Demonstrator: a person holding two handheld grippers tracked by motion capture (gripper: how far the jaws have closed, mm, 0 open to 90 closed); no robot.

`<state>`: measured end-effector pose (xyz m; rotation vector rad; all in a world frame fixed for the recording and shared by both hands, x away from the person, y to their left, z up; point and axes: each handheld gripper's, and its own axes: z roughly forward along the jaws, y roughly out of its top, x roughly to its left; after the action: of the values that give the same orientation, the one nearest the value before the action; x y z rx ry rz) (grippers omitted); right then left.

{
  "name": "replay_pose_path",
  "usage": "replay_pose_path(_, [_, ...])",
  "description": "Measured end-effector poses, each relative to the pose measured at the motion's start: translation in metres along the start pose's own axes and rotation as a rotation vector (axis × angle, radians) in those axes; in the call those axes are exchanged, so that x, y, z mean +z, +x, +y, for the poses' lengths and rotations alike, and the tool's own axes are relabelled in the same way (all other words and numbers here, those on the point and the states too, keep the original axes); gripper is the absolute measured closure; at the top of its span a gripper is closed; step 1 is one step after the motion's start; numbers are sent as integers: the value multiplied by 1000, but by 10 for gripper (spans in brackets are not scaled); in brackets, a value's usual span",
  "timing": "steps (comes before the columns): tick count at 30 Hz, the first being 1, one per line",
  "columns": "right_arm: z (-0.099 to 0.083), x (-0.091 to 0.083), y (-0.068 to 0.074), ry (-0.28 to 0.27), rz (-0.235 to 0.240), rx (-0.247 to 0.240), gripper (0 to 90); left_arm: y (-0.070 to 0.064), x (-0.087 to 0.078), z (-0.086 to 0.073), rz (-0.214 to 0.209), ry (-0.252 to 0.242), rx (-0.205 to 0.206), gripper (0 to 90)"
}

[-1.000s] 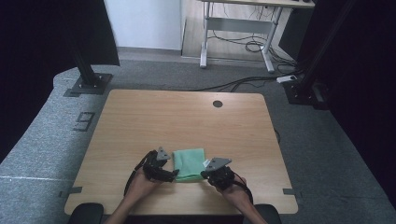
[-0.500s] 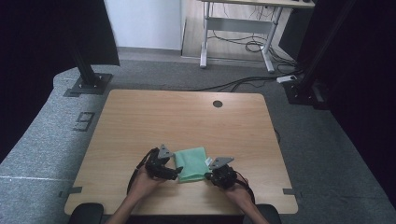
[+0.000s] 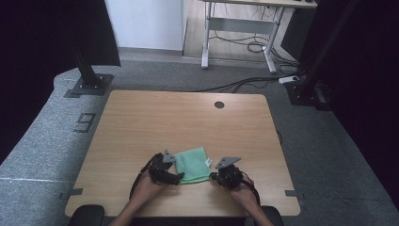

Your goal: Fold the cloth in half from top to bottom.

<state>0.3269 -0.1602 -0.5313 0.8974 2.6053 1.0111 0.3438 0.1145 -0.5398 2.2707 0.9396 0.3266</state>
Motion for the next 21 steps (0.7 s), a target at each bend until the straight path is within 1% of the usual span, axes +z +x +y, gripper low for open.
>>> replay_pose_path(3, [7,-6,-5,-41,8,26,766,1,0,0,-5,-5,2,143])
replay_pose_path(5, [16,-5,-8,-61,3,36,662,0,-1,0,-11,-18,-1,142])
replay_pose_path(6, [20,-2,-9,-60,2,39,603,0,-3,0,-20,-27,-3,140])
replay_pose_path(8, [25,6,-10,-55,-17,33,551,-1,-8,1,-38,-44,-12,139])
replay_pose_path(10, [25,16,-12,-32,-31,22,494,-3,-12,-1,-46,-41,-16,140])
replay_pose_path(11, [24,20,-13,-16,-35,24,471,-4,-11,-2,-39,-28,-13,140])
replay_pose_path(12, [22,24,-13,-2,-30,28,449,-4,-9,-4,-23,-10,-5,140])
replay_pose_path(13, [20,25,-14,-11,-21,45,445,-4,-6,-6,-11,3,-1,140])
replay_pose_path(14, [19,25,-14,-13,-17,58,425,-2,-5,-7,-18,0,-13,130])
replay_pose_path(15, [18,25,-14,-12,-20,56,416,1,-3,-7,-28,4,-33,129])
replay_pose_path(16, [18,24,-13,-11,-24,52,406,1,-3,-7,-19,2,-31,122])
replay_pose_path(17, [17,24,-12,-12,-25,50,399,2,-3,-6,-3,3,-15,122])
replay_pose_path(18, [17,24,-12,-12,-24,48,381,3,-3,-6,6,4,-13,119])
replay_pose_path(20, [17,26,-11,-13,-28,54,356,8,-2,-5,16,-1,-23,119])
replay_pose_path(21, [18,27,-11,-15,-31,47,342,9,-2,-6,19,-3,-26,118])
